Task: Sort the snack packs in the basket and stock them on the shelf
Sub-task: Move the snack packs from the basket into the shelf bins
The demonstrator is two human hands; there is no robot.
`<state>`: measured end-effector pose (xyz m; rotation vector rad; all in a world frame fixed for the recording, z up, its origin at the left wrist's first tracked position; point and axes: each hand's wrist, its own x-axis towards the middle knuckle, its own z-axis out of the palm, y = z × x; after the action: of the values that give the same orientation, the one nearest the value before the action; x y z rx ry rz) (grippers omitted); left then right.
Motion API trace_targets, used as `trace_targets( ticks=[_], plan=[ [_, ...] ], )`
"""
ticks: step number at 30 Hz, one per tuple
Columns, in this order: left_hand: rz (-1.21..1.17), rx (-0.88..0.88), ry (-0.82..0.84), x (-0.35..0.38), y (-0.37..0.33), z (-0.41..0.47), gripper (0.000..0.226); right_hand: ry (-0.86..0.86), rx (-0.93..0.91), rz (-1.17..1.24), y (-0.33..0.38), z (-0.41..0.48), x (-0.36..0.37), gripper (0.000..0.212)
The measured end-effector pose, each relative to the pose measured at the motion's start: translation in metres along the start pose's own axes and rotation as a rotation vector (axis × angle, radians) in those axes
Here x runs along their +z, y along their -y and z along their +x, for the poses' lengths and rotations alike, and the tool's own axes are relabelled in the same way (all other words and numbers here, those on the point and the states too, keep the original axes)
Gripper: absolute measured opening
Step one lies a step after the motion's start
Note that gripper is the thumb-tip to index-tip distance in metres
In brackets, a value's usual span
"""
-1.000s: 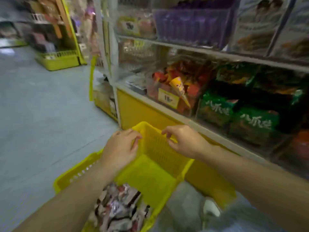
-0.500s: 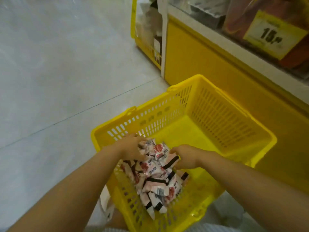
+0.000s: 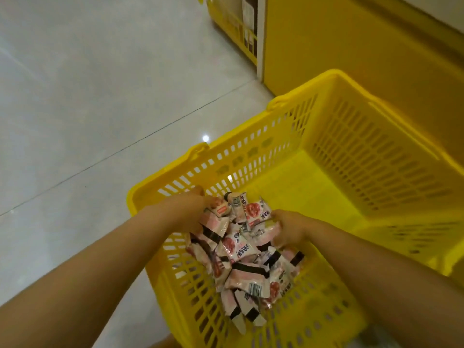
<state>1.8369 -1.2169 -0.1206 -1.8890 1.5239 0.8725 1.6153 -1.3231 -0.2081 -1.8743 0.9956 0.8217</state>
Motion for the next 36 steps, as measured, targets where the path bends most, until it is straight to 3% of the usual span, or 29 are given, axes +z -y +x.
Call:
trace_targets(
  ticks=[3,6,10,13,17,22,24,27,30,34,36],
  plan=[
    [0.003,0.009,-0.012,0.000,-0.008,0.004,0.068,0.028,-0.003,-0.042,0.003,0.001,0.002,0.069],
    [-0.125,0.015,0.005,0.002,-0.011,0.005,0.064,0.029,-0.056,-0.107,0.007,0.000,0.001,0.022],
    [-0.161,0.016,-0.012,0.009,-0.008,0.004,0.092,-0.073,-0.121,-0.110,0.011,-0.012,-0.012,0.029],
    [-0.228,0.005,-0.009,0.017,-0.010,0.005,0.098,-0.203,-0.134,-0.005,0.009,-0.024,-0.032,0.033],
    [-0.344,0.021,-0.005,0.013,-0.015,0.001,0.084,-0.406,-0.152,0.077,0.003,-0.047,-0.054,0.040],
    [-0.447,0.115,-0.107,-0.015,-0.015,-0.008,0.078,-0.611,-0.264,0.110,-0.004,-0.082,-0.067,0.024],
    [-0.554,0.133,-0.221,-0.024,-0.018,-0.010,0.075,-0.586,-0.363,0.304,-0.002,-0.088,-0.069,0.023],
    [-0.821,0.085,-0.374,-0.035,-0.029,-0.010,0.051,-0.508,-0.443,0.614,0.004,-0.096,-0.073,0.033],
    [-1.092,0.070,-0.469,-0.039,-0.037,-0.009,0.031,-0.522,-0.495,0.708,0.001,-0.100,-0.079,0.037],
    [-1.162,0.084,-0.556,-0.036,-0.045,-0.008,0.022,-0.576,-0.504,0.924,-0.002,-0.104,-0.085,0.010],
    [-1.171,0.084,-0.592,-0.035,-0.049,-0.008,0.022,-0.692,-0.515,0.874,-0.004,-0.102,-0.085,0.018]
  ],
)
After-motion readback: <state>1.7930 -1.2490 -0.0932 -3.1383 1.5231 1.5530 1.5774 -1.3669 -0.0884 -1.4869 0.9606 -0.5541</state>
